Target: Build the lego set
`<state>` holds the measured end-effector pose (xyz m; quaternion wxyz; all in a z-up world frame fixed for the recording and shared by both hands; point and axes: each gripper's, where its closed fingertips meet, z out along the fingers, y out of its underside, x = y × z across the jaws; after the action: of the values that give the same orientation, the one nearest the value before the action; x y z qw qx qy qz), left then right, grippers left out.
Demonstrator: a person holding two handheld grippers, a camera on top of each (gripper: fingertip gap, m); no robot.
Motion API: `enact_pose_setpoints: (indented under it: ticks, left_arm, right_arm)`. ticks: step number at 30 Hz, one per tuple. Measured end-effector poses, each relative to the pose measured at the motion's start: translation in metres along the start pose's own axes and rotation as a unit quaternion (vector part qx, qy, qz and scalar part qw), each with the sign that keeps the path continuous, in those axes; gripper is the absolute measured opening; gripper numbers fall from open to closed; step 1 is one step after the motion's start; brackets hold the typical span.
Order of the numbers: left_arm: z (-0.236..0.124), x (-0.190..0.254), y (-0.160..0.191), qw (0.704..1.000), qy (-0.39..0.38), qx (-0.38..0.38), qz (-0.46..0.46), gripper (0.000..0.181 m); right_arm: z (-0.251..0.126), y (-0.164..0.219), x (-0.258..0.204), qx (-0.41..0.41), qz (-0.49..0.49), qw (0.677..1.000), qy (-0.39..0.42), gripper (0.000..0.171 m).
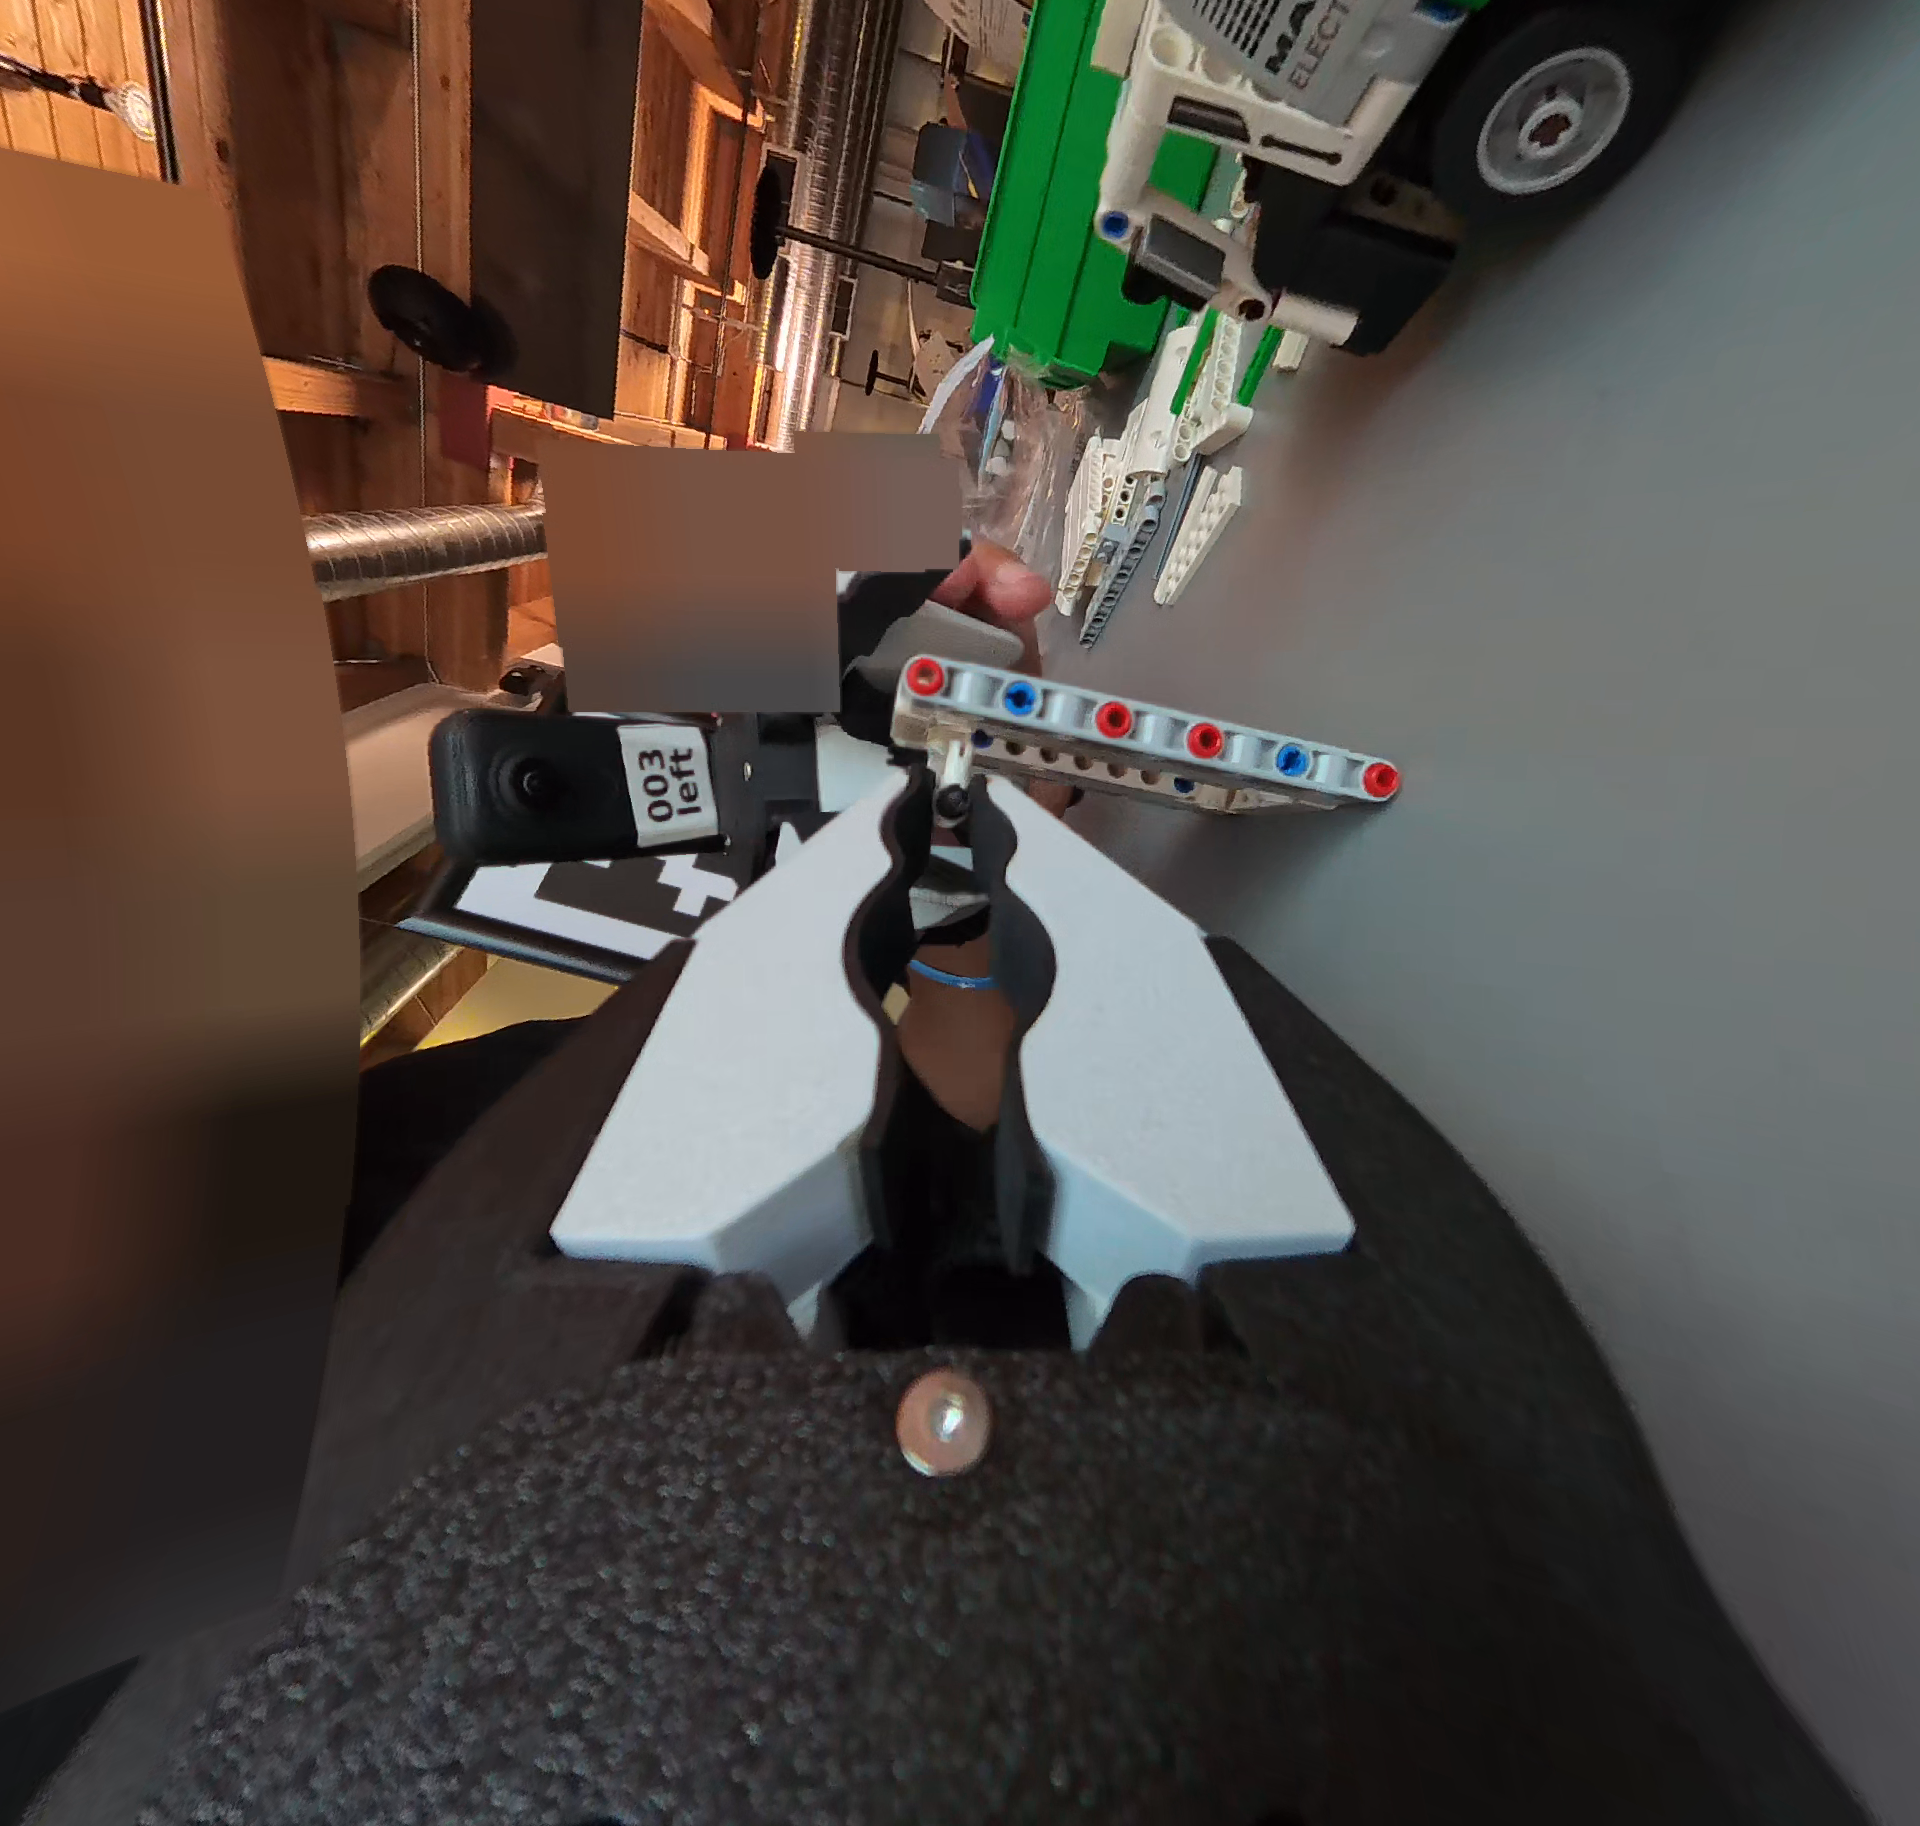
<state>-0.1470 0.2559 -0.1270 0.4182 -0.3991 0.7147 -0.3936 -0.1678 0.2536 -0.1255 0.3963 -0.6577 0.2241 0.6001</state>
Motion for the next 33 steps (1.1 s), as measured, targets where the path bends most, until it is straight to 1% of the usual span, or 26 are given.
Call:
enact_pose_setpoints:
  ticks: [1, 5, 7, 14, 22, 33]
  left_arm:
    - [0.0019, 0.0018, -0.0008, 1.0, 0.009, 0.005, 0.001, 0.052]
    - [0.0062, 0.0017, 0.0003, 1.0, 0.02, 0.012, -0.005, 0.04]
    - [0.0072, 0.0017, 0.0002, 1.0, 0.024, 0.018, -0.008, 0.036]
    - [0.0092, 0.0038, 0.0041, 1.0, 0.025, 0.007, -0.008, 0.032]
    - [0.0084, 0.0049, 0.0026, 0.999, 0.03, 0.012, -0.018, 0.027]
    - [0.0105, 0.002, 0.0032, 0.999, 0.034, 0.012, -0.031, 0.026]
  right_arm:
    - [0.0009, -0.0003, -0.0008, 0.0, 0.002, 1.0, -0.004, 0.006]
    - [0.0008, -0.0027, -0.0013, 0.006, 0.0, 1.0, -0.005, 0.005]
    - [0.0012, -0.0028, -0.0005, 0.005, 0.0, 1.0, -0.003, 0.006]
    - [0.0023, -0.004, 0.0001, 0.008, 0.0, 1.0, 0.0, 0.006]
    - [0.0028, -0.0052, -0.0004, 0.013, -0.006, 1.0, 0.002, 0.005]
    - [0.0033, -0.0091, 0.0009, 0.013, -0.018, 1.0, 0.015, 0.006]
